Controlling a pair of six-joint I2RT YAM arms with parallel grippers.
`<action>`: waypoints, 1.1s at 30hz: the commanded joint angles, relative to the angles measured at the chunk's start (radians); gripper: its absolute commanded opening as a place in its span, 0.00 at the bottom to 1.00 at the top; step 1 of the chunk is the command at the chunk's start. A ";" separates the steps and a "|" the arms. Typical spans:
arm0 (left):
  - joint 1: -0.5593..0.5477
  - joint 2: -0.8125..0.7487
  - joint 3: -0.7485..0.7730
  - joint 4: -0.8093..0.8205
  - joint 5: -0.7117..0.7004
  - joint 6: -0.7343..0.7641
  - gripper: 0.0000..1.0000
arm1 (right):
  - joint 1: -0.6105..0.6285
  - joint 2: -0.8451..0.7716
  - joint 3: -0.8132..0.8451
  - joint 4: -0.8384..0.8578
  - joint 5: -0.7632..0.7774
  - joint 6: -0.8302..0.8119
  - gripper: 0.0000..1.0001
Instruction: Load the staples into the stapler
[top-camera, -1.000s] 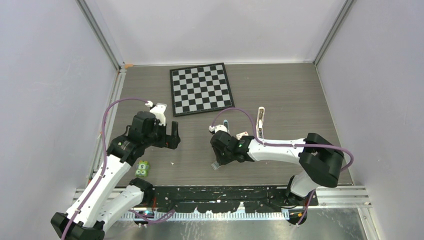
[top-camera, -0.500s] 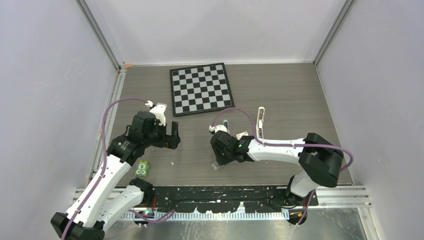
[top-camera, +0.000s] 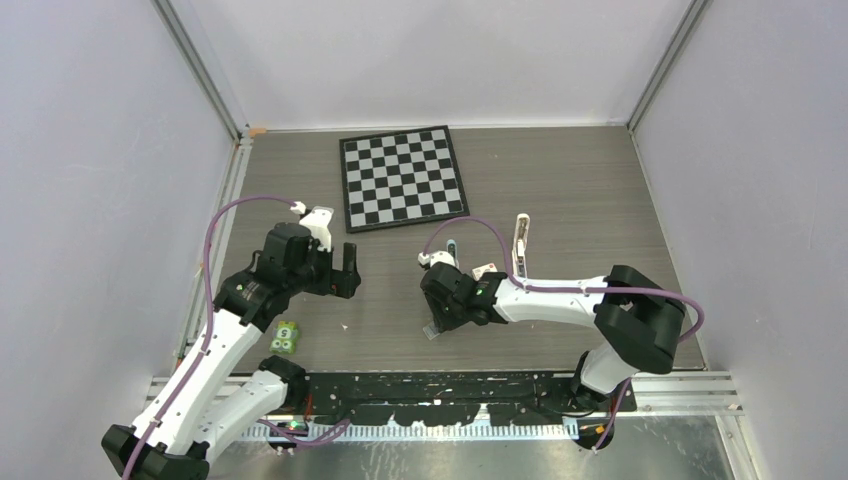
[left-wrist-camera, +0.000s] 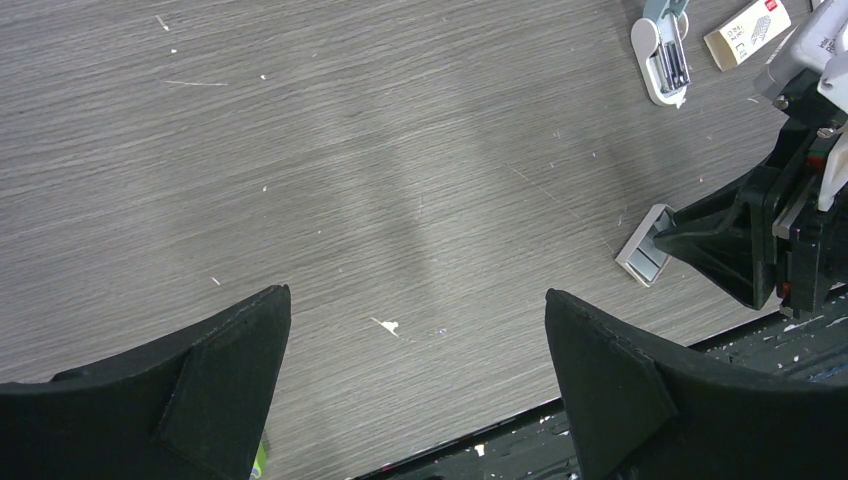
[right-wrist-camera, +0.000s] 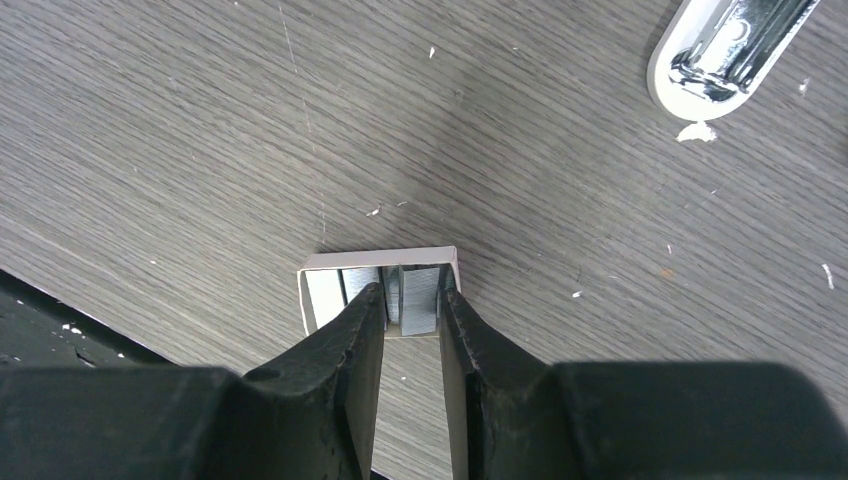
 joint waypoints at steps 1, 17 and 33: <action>0.003 -0.010 0.006 0.014 -0.011 0.010 1.00 | -0.002 0.007 0.000 0.020 0.022 0.005 0.33; 0.003 -0.015 0.005 0.016 -0.012 0.012 1.00 | -0.002 0.001 0.009 0.017 0.027 0.004 0.28; 0.003 -0.013 0.005 0.016 -0.011 0.011 1.00 | -0.003 -0.043 0.010 0.003 0.047 0.008 0.24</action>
